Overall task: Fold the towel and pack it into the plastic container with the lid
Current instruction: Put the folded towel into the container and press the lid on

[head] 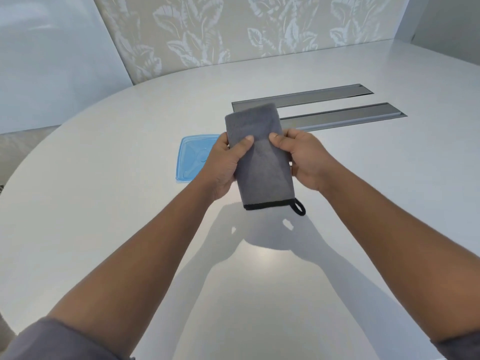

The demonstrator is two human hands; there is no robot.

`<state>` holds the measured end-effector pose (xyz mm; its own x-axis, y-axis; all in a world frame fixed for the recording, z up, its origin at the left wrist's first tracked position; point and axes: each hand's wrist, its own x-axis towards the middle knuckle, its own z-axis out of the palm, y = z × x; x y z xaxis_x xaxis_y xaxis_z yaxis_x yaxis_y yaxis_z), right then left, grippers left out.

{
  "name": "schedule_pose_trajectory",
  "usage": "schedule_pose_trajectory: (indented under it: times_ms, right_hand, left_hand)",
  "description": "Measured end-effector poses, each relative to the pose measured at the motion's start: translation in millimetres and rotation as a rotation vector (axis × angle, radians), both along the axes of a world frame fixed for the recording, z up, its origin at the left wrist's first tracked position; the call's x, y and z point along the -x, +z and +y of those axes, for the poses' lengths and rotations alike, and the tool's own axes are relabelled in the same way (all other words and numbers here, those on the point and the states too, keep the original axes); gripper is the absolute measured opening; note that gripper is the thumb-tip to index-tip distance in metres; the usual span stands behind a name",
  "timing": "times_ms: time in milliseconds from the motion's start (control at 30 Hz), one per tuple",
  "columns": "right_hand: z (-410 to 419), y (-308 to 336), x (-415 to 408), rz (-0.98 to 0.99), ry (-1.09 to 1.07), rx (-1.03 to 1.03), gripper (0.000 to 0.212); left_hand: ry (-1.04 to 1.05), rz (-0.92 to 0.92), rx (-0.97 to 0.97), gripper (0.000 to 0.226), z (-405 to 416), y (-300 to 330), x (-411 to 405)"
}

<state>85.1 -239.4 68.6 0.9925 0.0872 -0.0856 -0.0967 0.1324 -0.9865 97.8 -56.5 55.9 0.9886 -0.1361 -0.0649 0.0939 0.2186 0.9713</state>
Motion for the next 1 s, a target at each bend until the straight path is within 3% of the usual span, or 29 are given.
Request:
schedule_pose_trajectory:
  times_ms: [200,433,667,1000]
  right_hand:
    - [5.2,36.6,-51.4,-0.089,-0.048,0.012,0.006]
    - [3.2,58.8,-114.0,-0.228,-0.089,0.018,0.011]
    - [-2.4,26.7,-164.3,-0.210,-0.110,0.111,0.013]
    - [-10.1,-12.2,-191.8,-0.179,-0.127,0.346,0.012]
  left_hand:
    - [0.068,-0.156,-0.064,0.040,-1.4,32.0,-55.5]
    - [0.099,-0.278,-0.051,0.032,-10.0,54.7,-119.7]
    - [0.115,-0.190,-0.103,0.035,-10.7,34.1,-160.4]
    - [0.081,0.106,-0.237,0.041,-18.2,5.8,-186.6]
